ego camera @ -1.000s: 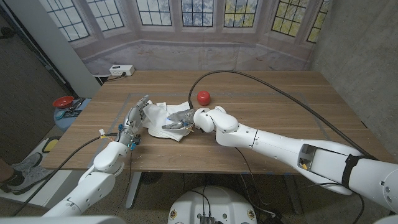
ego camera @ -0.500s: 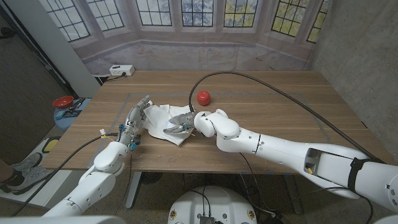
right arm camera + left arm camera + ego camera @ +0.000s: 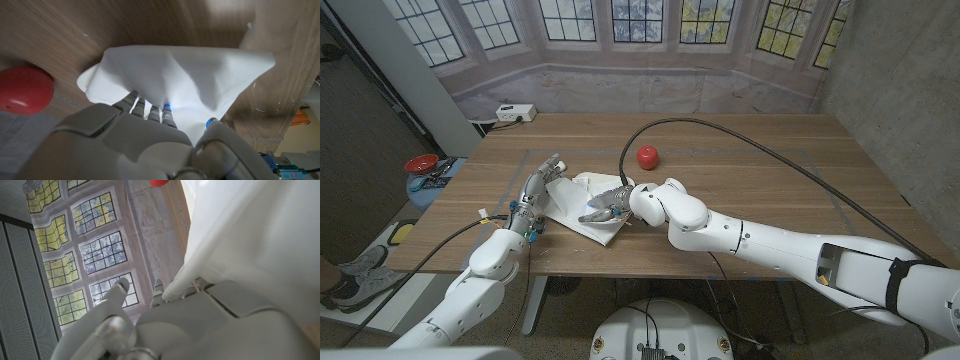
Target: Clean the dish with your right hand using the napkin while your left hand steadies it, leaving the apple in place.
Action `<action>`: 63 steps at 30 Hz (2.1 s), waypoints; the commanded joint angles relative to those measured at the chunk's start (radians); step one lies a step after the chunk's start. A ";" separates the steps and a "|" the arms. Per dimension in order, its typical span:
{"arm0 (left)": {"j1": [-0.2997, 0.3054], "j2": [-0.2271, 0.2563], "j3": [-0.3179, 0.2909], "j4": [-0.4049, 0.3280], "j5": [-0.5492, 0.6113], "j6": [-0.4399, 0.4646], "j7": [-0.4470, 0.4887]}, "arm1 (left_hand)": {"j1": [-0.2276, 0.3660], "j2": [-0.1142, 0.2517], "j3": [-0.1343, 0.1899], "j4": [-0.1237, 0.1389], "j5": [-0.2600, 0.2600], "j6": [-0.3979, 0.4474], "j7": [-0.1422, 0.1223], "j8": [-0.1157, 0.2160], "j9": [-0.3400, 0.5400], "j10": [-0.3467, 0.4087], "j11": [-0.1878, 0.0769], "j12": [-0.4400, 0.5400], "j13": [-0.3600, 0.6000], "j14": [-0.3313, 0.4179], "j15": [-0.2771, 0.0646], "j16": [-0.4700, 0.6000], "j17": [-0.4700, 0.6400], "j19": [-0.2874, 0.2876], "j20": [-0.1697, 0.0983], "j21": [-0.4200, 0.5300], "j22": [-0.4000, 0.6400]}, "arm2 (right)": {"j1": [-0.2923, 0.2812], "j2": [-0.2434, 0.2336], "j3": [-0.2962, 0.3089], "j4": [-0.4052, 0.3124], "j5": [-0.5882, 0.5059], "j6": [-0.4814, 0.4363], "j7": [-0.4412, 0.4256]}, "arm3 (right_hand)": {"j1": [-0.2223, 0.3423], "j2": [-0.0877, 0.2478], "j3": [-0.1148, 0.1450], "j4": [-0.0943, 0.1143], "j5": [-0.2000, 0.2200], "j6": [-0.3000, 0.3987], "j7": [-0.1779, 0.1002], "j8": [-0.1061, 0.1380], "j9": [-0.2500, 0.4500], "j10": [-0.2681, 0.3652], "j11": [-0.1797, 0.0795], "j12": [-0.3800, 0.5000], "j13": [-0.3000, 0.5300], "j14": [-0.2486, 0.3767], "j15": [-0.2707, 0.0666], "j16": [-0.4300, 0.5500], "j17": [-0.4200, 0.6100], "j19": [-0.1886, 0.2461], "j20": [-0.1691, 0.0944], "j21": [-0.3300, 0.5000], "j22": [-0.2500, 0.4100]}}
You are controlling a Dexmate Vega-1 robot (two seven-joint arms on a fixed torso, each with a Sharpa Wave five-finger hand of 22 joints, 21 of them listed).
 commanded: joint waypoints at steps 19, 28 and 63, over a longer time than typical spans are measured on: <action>0.002 0.000 -0.006 0.013 -0.010 -0.010 -0.012 | -0.012 -0.002 0.003 0.012 -0.003 0.005 -0.005 0.005 0.003 0.000 -0.001 0.002 0.005 0.000 -0.003 0.001 0.004 0.002 -0.002 0.000 0.002 | -0.018 0.026 0.044 0.030 0.011 0.030 0.036 | -0.008 0.007 0.001 -0.010 0.011 0.015 -0.017 0.003 0.004 0.005 -0.011 0.005 0.003 0.011 -0.004 0.003 0.001 0.006 -0.001 0.000 0.002; -0.003 0.002 -0.008 0.015 -0.013 -0.004 -0.012 | -0.013 -0.001 0.005 0.013 -0.002 0.000 -0.004 0.004 0.003 0.000 -0.001 0.002 0.005 -0.003 -0.002 0.000 0.004 0.001 -0.003 0.000 0.002 | 0.009 0.050 0.037 0.101 0.038 0.040 0.020 | -0.011 0.007 0.001 -0.010 0.012 0.016 -0.024 0.002 0.004 0.003 -0.016 0.004 0.003 0.011 -0.006 0.003 0.001 0.008 -0.001 -0.001 0.002; -0.034 -0.001 0.002 0.031 -0.013 0.013 -0.013 | -0.012 0.000 0.012 0.009 -0.001 -0.004 -0.002 0.004 0.003 -0.001 0.003 0.002 0.005 -0.004 0.005 0.000 0.002 -0.001 -0.001 -0.001 0.002 | 0.101 0.047 0.038 0.194 0.178 0.063 0.010 | -0.021 -0.006 -0.002 -0.014 0.016 0.015 -0.018 -0.004 0.005 0.010 -0.005 0.004 0.004 0.022 -0.007 0.002 0.000 0.023 -0.004 0.001 0.001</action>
